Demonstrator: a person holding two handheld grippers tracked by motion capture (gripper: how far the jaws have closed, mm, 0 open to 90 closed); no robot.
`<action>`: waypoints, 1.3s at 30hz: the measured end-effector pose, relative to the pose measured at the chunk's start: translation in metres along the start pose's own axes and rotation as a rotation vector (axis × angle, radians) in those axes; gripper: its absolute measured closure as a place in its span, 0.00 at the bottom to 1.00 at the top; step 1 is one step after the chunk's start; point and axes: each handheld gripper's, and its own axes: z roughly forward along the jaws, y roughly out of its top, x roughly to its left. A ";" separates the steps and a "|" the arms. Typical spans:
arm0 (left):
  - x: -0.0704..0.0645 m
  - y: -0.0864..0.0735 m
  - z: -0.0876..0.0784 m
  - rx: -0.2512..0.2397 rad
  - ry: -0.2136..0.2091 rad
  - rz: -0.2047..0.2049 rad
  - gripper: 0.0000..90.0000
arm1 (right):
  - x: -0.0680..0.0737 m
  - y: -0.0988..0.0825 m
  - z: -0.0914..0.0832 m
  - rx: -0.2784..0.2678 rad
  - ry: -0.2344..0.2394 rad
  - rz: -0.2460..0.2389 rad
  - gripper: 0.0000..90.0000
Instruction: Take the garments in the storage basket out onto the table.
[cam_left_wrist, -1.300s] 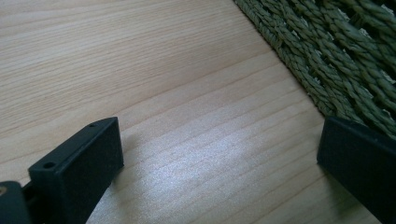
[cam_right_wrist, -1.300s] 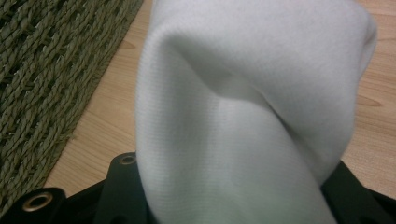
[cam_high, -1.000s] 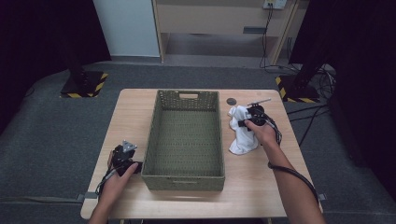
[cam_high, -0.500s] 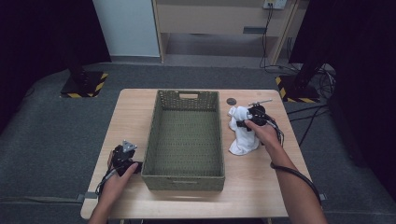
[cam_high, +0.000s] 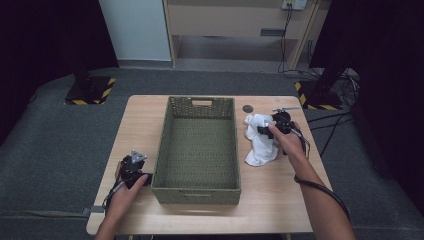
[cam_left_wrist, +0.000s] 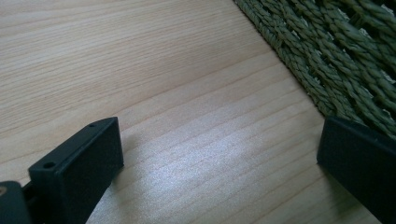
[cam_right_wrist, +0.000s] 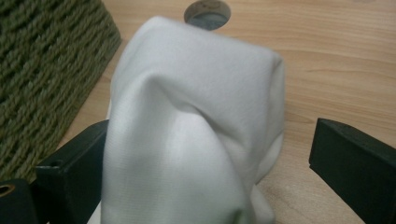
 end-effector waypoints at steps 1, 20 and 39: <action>0.000 0.000 0.000 0.000 0.000 0.000 0.00 | 0.000 0.001 -0.002 -0.013 -0.005 0.002 0.04; 0.000 0.000 0.000 0.000 0.000 0.000 0.00 | 0.007 0.012 -0.047 -0.124 0.011 -0.022 0.03; 0.000 0.000 0.000 0.001 -0.002 0.003 0.00 | 0.021 -0.009 -0.104 -0.180 0.048 -0.100 0.03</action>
